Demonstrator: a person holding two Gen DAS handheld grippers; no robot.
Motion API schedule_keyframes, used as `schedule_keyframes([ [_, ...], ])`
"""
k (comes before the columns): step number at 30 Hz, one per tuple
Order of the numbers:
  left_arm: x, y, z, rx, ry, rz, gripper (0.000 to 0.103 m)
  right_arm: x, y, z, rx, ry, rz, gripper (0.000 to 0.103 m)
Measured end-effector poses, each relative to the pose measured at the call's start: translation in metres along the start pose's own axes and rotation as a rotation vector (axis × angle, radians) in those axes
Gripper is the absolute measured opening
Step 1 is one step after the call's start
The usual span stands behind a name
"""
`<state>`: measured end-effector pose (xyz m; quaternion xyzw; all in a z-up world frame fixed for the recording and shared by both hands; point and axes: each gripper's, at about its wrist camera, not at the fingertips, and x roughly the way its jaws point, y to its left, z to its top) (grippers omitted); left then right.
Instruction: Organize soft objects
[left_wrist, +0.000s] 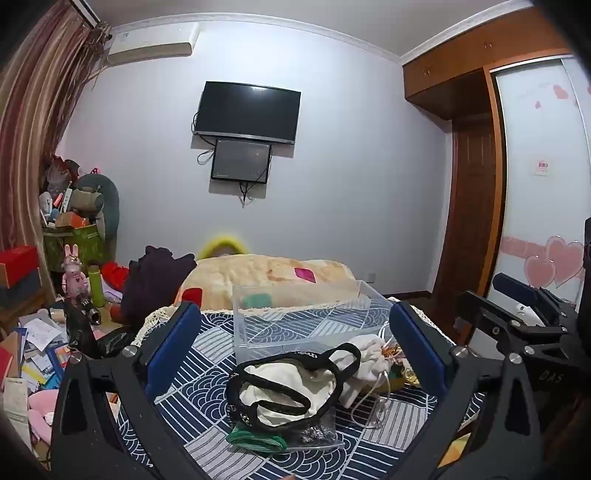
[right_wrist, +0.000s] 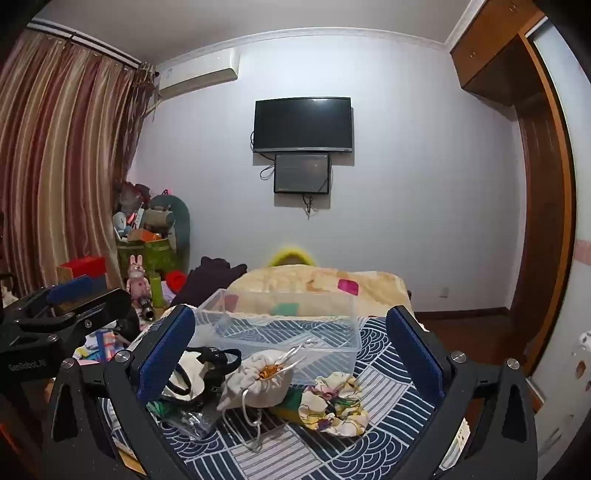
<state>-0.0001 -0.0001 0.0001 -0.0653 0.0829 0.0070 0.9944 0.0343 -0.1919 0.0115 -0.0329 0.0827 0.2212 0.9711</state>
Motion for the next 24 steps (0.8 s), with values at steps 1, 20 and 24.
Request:
schedule_keyframes([
  [1, 0.0, 0.0, 0.0, 0.002, 0.0, 0.0, 0.103, 0.0, 0.0, 0.0, -0.002, 0.0, -0.002, 0.103],
  [20, -0.006, -0.008, 0.005, 0.041, -0.013, -0.004, 0.103, -0.002, 0.0, 0.001, 0.004, 0.001, 0.004, 0.103],
  [24, -0.006, -0.007, 0.005, 0.041, -0.014, -0.005, 0.103, -0.006, -0.002, 0.004, 0.012, -0.005, 0.007, 0.103],
])
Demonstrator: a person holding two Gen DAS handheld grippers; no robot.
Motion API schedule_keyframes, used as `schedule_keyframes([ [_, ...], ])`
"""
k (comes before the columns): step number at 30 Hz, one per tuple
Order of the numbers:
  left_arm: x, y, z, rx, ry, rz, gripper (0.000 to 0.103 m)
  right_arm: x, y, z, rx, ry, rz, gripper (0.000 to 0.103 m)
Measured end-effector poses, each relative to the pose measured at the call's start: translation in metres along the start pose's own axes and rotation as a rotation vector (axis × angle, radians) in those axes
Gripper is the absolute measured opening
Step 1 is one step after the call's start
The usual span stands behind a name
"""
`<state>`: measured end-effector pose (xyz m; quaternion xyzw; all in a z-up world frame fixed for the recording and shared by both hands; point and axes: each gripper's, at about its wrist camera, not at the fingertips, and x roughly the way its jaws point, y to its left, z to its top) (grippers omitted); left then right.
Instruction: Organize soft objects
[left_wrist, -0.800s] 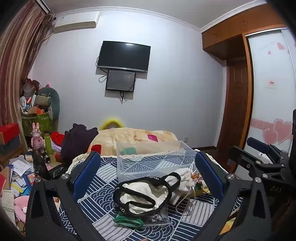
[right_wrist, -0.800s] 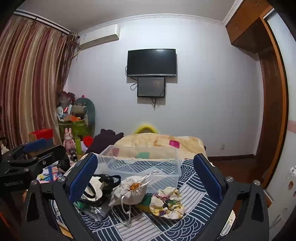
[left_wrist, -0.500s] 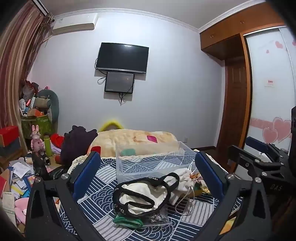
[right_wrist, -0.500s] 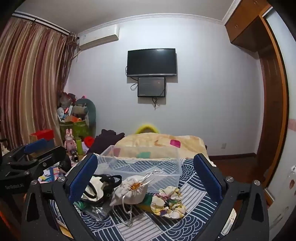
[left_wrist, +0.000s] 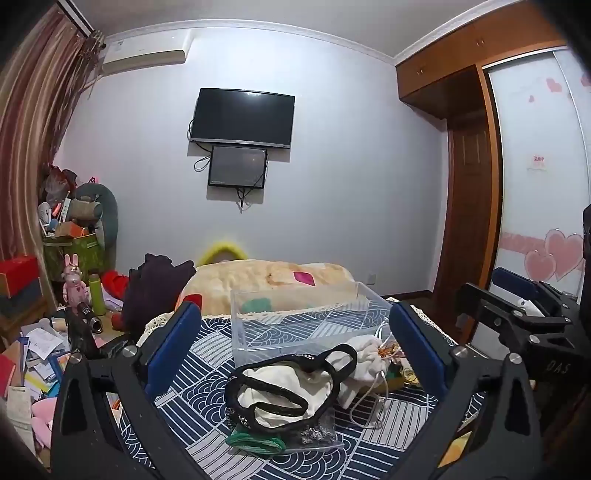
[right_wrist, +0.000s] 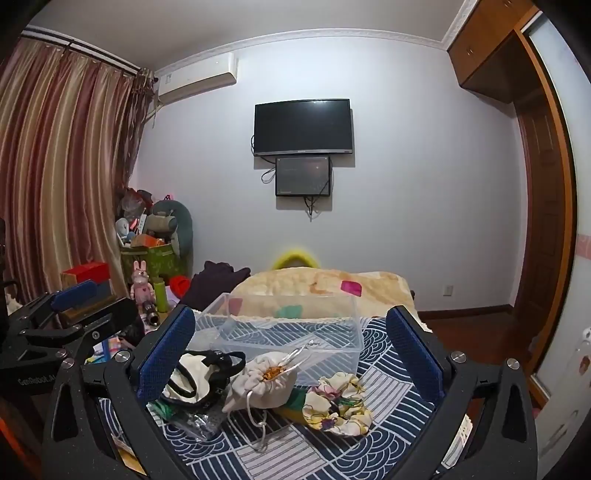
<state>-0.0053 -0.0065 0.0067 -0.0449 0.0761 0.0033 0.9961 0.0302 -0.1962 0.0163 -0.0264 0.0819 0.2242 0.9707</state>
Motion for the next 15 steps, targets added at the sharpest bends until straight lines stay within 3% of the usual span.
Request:
schedule_keyframes([
  [15, -0.0026, -0.0026, 0.0014, 0.012, -0.015, -0.002, 0.103, -0.001, -0.0008, 0.0035, 0.008, -0.003, 0.005, 0.103],
])
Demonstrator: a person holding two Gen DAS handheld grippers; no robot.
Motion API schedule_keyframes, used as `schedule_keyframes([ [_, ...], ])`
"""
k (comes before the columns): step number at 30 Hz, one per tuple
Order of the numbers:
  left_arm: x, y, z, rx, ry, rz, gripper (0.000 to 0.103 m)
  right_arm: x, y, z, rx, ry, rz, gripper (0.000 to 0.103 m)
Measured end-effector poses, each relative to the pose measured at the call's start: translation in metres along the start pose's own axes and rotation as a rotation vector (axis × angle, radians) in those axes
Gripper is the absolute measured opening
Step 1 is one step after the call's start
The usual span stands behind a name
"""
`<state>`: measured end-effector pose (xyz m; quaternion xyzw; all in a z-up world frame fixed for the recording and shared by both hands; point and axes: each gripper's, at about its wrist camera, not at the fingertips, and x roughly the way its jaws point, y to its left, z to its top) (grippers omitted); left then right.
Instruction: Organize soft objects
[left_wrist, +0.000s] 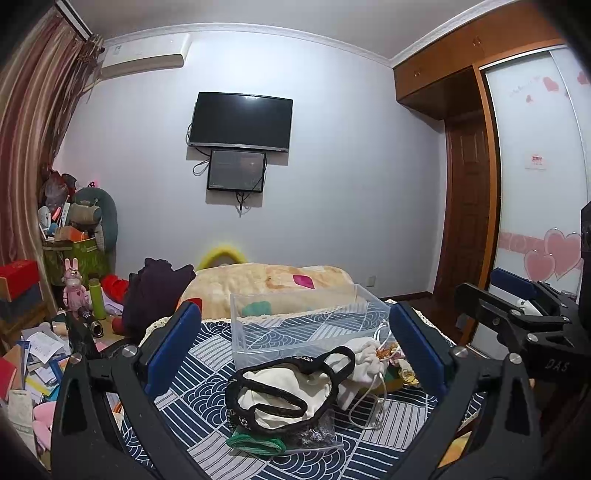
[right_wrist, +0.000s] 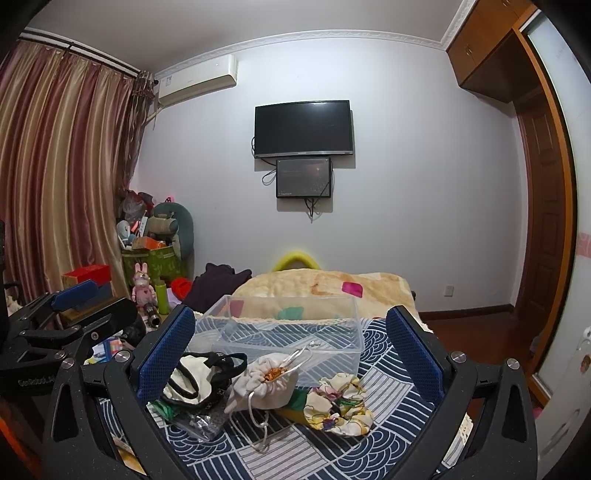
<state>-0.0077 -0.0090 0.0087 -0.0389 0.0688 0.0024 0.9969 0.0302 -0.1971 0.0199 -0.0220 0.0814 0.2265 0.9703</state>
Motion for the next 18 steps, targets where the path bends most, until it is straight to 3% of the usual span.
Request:
schedule_keyframes([
  [18, -0.0025, -0.0004, -0.0014, -0.006, -0.004, -0.003, 0.103, -0.0012, -0.003, 0.0004, 0.011, -0.008, 0.002, 0.103],
])
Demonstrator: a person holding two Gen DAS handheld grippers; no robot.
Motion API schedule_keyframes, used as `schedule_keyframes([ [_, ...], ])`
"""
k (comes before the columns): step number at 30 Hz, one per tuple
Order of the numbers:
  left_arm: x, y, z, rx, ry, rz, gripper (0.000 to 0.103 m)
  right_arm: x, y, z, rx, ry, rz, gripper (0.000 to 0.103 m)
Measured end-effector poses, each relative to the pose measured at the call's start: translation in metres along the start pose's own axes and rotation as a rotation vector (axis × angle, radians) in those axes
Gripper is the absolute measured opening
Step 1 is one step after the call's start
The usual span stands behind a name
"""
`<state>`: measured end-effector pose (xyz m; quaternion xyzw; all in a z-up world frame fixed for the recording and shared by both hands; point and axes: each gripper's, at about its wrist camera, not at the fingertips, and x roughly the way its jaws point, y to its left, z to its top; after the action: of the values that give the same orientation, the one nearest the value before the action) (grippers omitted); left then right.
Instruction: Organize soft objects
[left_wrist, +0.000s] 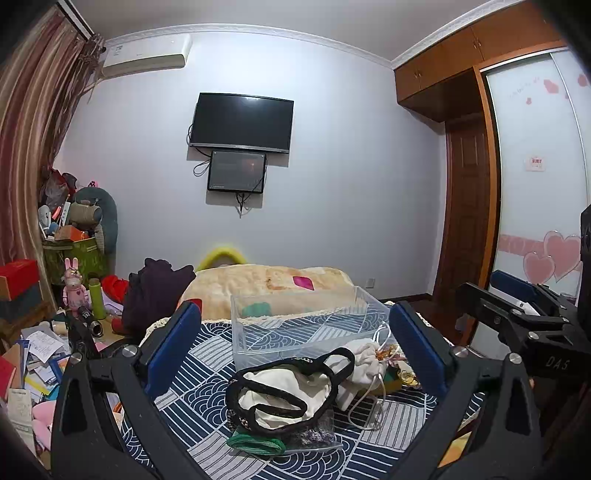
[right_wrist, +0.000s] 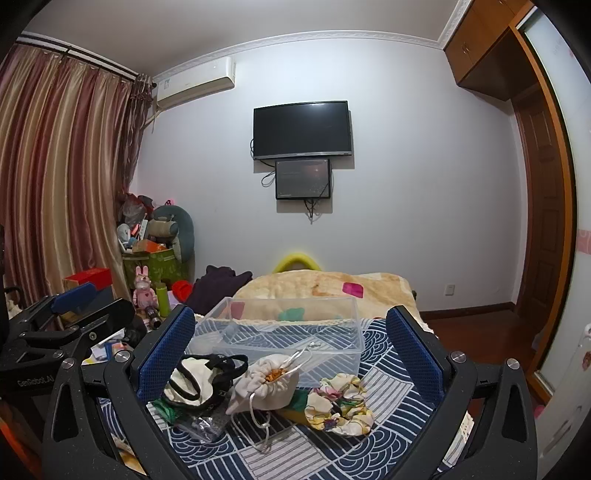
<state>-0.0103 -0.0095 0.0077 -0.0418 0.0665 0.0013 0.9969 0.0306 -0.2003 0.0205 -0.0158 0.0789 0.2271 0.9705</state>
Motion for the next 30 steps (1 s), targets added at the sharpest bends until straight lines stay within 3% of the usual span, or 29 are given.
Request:
schedule_keyframes([
  [30, 0.0004, -0.0018, -0.0024, 0.01, -0.008, -0.025, 0.103, -0.0009, 0.0051, -0.0023, 0.002, -0.013, -0.006, 0.103],
])
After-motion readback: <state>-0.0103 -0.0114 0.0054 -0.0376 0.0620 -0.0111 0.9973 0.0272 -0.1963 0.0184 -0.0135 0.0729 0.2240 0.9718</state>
